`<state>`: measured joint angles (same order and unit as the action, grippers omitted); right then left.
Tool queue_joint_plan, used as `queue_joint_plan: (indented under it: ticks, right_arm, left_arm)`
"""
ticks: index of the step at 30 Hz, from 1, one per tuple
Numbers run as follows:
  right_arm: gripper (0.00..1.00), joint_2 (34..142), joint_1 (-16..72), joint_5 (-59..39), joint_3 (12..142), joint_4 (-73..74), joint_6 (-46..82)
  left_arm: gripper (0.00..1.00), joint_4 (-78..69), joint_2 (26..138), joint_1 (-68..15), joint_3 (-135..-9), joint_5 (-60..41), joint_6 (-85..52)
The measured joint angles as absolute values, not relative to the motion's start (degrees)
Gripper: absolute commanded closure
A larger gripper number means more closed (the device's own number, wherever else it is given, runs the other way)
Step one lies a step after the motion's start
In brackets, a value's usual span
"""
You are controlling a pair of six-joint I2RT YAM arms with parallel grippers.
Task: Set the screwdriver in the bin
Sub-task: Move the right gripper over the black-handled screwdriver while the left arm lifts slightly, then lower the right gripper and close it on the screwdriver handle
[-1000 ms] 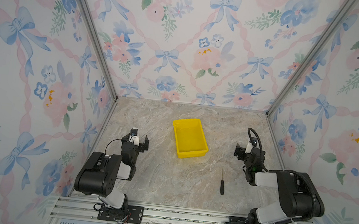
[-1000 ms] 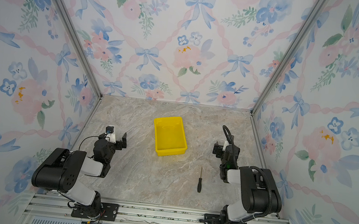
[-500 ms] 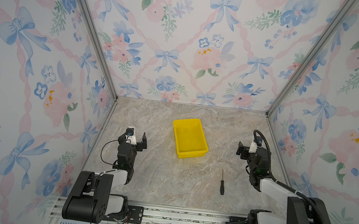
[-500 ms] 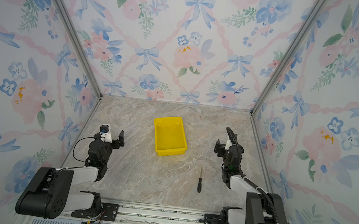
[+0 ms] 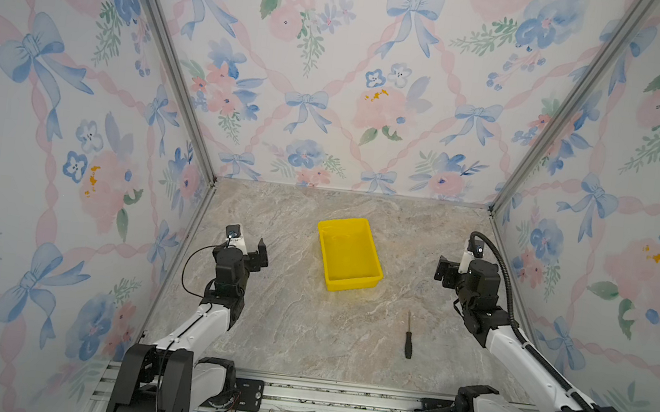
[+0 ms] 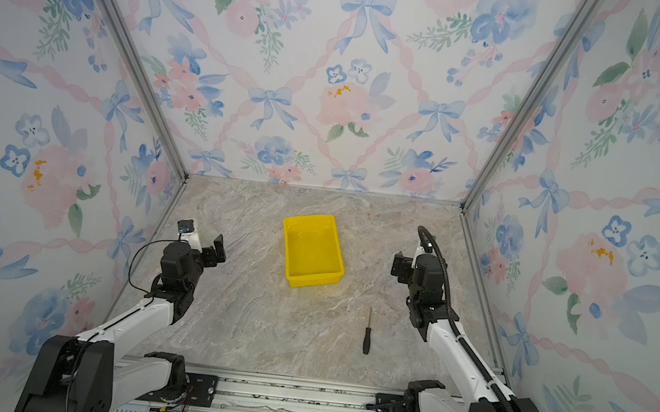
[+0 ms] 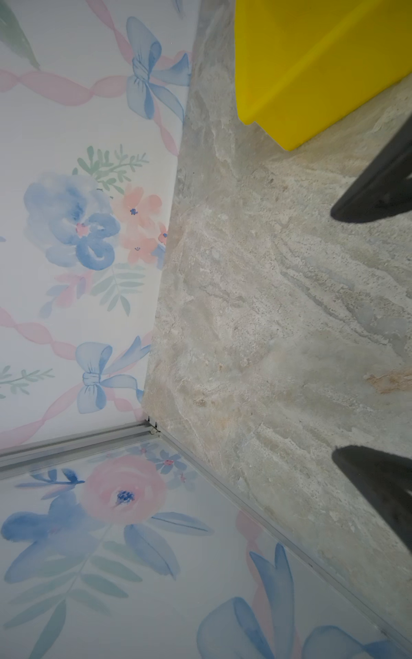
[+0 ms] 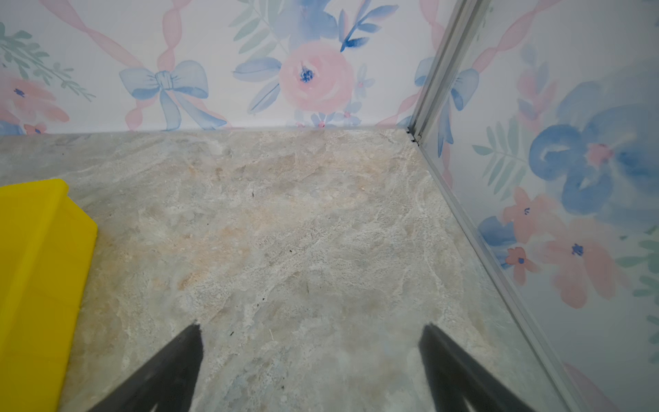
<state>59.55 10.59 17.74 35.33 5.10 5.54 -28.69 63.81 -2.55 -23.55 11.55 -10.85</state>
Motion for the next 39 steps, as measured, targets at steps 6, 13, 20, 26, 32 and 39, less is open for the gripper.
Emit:
queue_joint_plan:
  ticks: [6,13,20,26,32,39]
  right_arm:
    - [0.03,53.6,13.7,20.2,47.2,-22.3,14.7]
    - [0.03,52.2,23.4,17.9,49.6,-45.3,24.8]
    - [0.03,52.4,30.7,14.5,49.1,-53.5,31.1]
    - [0.03,58.8,32.7,7.9,45.0,-51.7,31.8]
    - [0.01,65.3,34.6,4.0,43.5,-47.5,31.7]
    - [0.07,68.1,36.3,1.4,40.3,-44.2,32.2]
  left_arm:
    - [0.02,-13.6,61.2,-2.5,-29.5,10.2,-18.4]
    - [0.02,1.3,61.2,-3.0,-31.1,3.5,-23.8]
    - [0.02,12.0,60.6,-6.8,-32.6,-4.9,-26.3]
    - [0.02,16.9,57.6,-13.8,-33.2,-10.9,-29.3]
    - [0.02,18.0,56.2,-17.6,-33.2,-12.9,-30.9]
    - [0.02,18.2,57.2,-17.7,-33.5,-12.9,-30.9]
